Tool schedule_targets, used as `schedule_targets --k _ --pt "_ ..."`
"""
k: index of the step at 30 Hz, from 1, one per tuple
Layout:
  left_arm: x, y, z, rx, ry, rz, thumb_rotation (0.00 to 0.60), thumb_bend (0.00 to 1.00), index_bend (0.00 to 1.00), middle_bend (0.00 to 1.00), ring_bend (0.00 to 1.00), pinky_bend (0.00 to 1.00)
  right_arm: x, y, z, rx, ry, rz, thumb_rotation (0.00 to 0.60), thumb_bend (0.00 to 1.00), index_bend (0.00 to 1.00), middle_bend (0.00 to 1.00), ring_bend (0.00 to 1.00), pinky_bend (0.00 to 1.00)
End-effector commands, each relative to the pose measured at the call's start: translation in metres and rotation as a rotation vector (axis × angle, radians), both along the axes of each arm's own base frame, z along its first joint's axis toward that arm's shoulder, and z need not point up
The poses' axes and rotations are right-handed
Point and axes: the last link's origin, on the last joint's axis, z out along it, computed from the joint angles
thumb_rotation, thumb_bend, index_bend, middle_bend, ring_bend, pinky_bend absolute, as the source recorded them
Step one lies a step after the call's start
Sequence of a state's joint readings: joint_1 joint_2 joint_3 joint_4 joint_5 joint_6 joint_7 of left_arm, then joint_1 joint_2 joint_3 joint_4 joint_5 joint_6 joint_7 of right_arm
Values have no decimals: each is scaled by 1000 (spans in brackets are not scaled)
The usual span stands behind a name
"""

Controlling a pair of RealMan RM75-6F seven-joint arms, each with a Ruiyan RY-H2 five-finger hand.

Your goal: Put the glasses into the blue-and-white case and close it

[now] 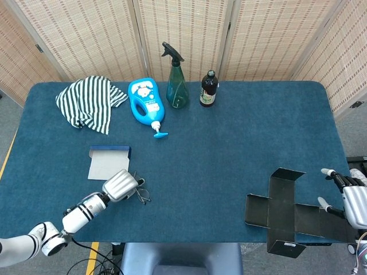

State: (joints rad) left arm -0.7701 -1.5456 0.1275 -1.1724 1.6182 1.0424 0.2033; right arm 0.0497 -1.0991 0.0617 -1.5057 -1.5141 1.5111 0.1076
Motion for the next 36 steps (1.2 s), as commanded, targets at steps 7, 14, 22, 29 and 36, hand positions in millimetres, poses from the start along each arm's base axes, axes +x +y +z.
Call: schedule_targets --k 7,14,22,29,36 --pt "-3 0 -4 -6 -20 11 600 450 513 925 941 1000 -1 -1 -1 2 -1 -4 600 223 232 376 421 374" --pt "-3 1 -7 -14 -28 25 600 450 534 926 941 1000 -2 -1 0 0 2 -7 600 224 232 376 421 374" --pt "-6 -1 -10 -35 -56 63 600 450 575 931 946 1000 -1 -1 0 0 4 -6 600 223 232 376 421 374" --pt "-7 -2 -8 -34 -94 88 600 467 626 937 950 1000 1 -1 0 0 4 -3 600 223 232 376 422 374" --pt "-9 2 7 -1 -158 144 600 471 642 939 952 1000 2 -2 1 0 5 2 600 224 232 376 422 374"
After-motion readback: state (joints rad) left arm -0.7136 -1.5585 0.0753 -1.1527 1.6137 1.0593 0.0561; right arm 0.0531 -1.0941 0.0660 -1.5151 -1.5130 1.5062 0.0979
